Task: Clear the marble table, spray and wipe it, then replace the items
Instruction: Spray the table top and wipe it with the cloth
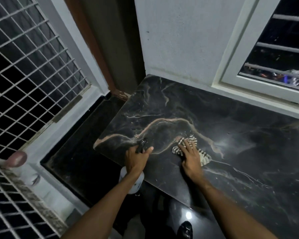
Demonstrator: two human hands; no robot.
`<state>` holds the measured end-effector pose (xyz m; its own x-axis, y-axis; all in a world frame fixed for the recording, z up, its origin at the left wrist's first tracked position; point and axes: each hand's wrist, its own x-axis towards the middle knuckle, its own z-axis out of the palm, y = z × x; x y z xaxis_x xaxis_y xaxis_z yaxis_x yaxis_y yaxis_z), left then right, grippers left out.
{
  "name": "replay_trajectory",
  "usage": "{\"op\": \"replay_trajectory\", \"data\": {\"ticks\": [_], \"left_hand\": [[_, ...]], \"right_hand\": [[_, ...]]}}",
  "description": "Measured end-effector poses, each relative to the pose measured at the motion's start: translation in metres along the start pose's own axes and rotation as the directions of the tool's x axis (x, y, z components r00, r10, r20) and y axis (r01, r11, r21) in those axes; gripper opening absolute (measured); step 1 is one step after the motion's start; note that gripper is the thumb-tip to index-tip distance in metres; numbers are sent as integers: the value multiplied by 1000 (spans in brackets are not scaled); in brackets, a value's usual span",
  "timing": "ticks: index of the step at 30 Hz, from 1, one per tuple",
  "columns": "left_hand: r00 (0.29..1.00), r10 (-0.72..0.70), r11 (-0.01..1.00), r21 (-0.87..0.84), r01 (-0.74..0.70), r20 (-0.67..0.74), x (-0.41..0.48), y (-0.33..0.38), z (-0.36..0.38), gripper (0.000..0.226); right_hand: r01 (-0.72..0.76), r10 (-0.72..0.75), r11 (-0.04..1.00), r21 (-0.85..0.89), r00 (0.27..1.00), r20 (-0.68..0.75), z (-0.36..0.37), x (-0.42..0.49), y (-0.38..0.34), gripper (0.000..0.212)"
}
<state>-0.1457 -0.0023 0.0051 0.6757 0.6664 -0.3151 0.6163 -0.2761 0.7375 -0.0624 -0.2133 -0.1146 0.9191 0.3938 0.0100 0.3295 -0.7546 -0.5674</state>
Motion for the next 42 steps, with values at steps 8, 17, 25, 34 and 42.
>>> {"op": "replay_trajectory", "data": {"ticks": [8, 17, 25, 34, 42], "left_hand": [[987, 157, 988, -3, -157, -30, 106, 17, -38, 46], [982, 189, 982, -26, -189, -12, 235, 15, -104, 36], [975, 223, 973, -68, -221, 16, 282, 32, -115, 33], [962, 275, 956, -104, -274, -4, 303, 36, -115, 33], [944, 308, 947, -129, -293, 121, 250, 44, -97, 35]], "right_hand": [[321, -319, 947, -9, 942, 105, 64, 63, -85, 80], [362, -351, 931, -44, 922, 167, 123, 176, -173, 62], [275, -249, 956, -105, 945, 211, 144, 261, -199, 77], [187, -168, 977, -100, 969, 179, 145, 266, -215, 82], [-258, 255, 966, -30, 963, -83, 76, 181, -140, 74]]}}
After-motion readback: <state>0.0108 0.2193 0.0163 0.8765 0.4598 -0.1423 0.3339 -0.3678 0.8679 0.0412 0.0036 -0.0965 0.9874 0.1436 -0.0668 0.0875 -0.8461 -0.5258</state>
